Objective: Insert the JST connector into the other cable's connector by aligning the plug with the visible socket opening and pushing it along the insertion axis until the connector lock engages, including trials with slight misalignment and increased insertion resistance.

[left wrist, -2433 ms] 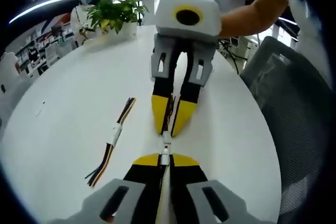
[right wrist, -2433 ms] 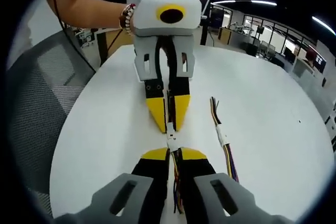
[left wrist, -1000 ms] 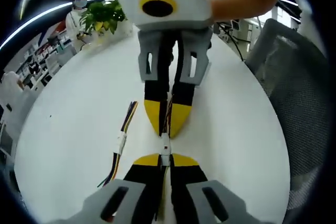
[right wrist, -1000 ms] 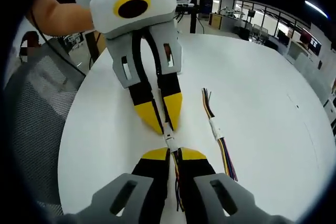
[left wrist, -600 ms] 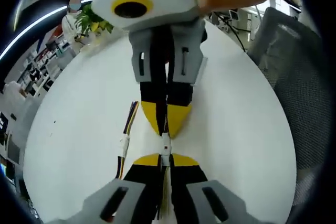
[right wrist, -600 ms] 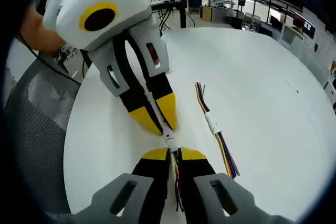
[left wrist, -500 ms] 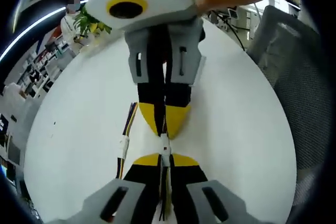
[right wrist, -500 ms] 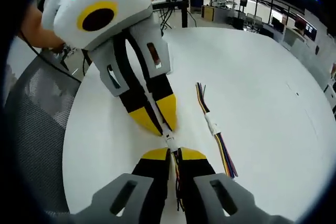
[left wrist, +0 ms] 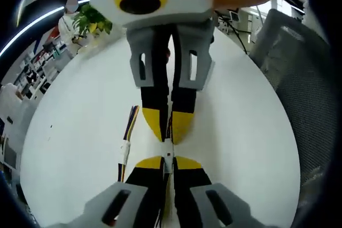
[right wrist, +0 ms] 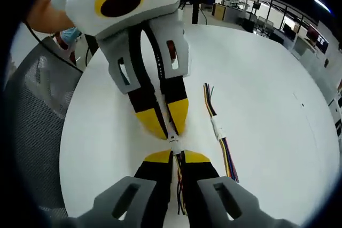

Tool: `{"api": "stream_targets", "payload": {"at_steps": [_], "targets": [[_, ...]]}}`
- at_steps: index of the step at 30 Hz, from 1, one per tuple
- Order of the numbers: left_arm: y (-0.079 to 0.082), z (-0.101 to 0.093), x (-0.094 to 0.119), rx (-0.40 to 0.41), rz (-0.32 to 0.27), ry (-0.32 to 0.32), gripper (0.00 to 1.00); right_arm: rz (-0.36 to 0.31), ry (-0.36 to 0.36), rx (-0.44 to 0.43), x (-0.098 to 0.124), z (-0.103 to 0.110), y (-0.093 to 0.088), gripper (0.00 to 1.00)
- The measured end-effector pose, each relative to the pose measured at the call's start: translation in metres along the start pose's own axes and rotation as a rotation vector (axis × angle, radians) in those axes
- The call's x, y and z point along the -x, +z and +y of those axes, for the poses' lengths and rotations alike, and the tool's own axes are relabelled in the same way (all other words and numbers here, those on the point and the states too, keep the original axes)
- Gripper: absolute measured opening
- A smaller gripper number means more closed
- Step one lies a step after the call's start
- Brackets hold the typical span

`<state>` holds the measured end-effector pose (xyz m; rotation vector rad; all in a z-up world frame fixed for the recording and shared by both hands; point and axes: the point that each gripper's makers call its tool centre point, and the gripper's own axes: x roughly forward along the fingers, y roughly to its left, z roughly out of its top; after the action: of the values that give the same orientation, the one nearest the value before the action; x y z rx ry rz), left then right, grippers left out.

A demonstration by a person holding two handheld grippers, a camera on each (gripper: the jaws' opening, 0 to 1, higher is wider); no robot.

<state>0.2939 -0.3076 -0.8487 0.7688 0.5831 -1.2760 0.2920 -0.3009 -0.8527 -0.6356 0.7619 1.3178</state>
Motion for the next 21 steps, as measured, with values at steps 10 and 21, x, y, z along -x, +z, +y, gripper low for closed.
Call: {"api": "stream_targets", "payload": {"at_steps": [10, 21], "targets": [[0.001, 0.000, 0.002, 0.016, -0.017, -0.012, 0.00, -0.004, 0.014, 0.001, 0.000, 0.003, 0.001, 0.03], [-0.016, -0.004, 0.016, 0.044, 0.008, -0.007, 0.01, -0.015, 0.017, -0.006, 0.000, 0.002, 0.003, 0.03]]}}
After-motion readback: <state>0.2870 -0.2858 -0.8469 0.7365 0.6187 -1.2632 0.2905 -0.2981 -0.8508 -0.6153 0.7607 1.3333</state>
